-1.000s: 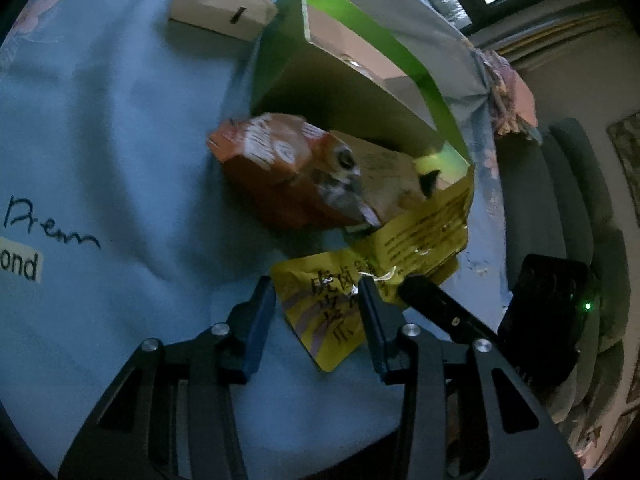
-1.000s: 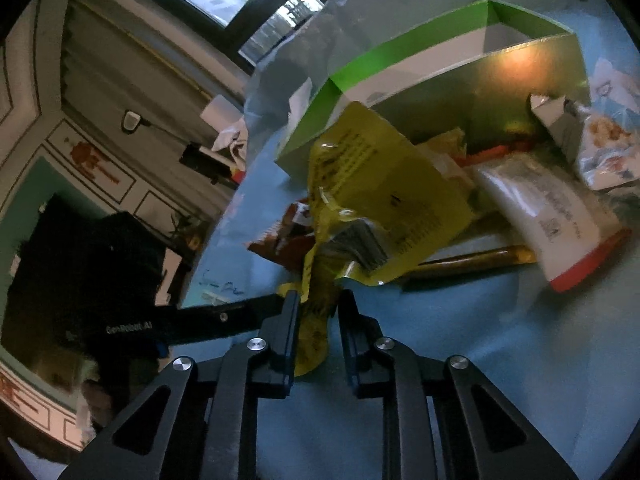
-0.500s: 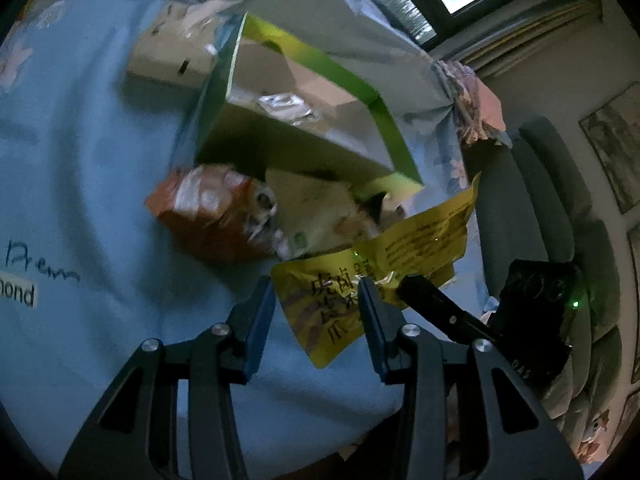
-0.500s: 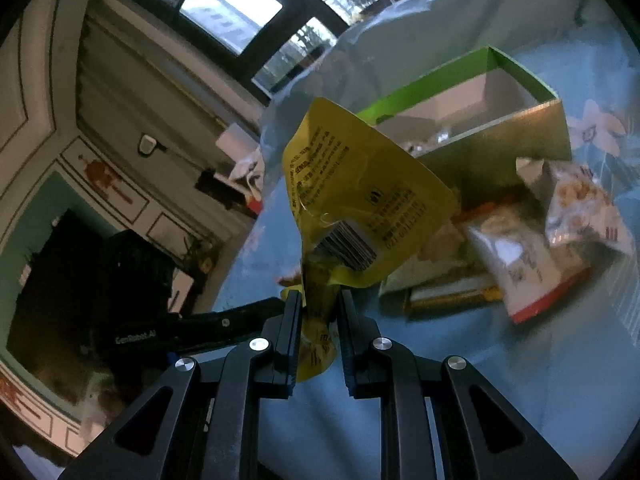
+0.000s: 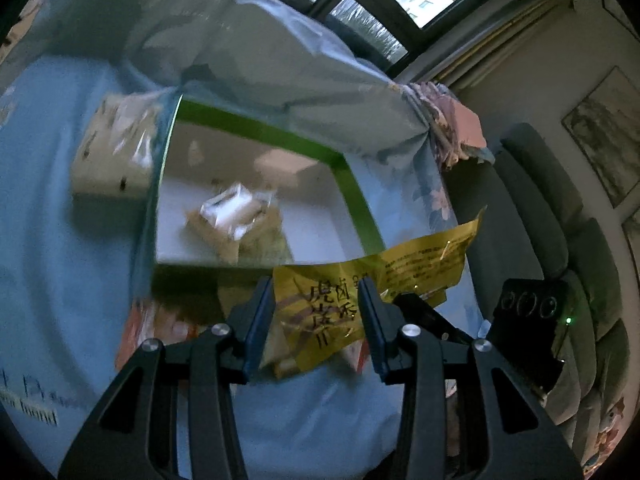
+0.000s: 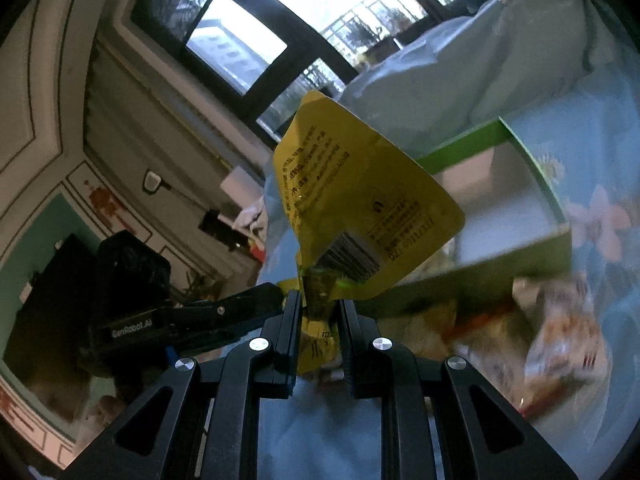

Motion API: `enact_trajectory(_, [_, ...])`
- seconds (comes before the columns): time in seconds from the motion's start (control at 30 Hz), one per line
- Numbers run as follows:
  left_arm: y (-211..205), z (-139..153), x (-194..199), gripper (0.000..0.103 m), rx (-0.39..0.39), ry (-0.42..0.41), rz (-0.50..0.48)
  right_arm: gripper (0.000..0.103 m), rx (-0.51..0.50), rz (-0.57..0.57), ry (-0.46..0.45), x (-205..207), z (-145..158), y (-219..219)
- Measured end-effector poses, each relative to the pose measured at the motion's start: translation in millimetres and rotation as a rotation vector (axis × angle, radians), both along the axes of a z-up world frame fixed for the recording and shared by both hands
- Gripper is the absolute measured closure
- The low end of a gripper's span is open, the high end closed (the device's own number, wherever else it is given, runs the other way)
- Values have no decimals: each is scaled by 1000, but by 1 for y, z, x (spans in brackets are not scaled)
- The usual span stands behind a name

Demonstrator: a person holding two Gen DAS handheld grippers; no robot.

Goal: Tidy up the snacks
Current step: 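Lift the yellow packet with the right tool and carry it over the box, then lower the yellow packet into the green box and open the right tool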

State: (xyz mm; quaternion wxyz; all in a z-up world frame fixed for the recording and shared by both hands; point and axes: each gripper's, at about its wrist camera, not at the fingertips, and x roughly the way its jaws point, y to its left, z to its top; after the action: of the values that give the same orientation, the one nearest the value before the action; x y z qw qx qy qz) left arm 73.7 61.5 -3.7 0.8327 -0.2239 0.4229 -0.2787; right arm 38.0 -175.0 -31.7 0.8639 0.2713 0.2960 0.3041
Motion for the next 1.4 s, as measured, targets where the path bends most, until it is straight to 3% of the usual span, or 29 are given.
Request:
enact_trajectory(0.27, [-5,3,44,62,-3,1,9,84,-13,-37,-11,40,8,-2])
enact_trajectory(0.7, [-10,-28,90,62,-18,76,50,83,-39,-58,63,93,-13,-7])
enact_trajectory(1.03, [-11,-51,102,62,-17,155,70,82,-72,-78,165,117,-33,-8])
enact_trajectory(1.4, [-8,-54,102,62,-21,170,74,82,-116,-104,193,122,-34,-6])
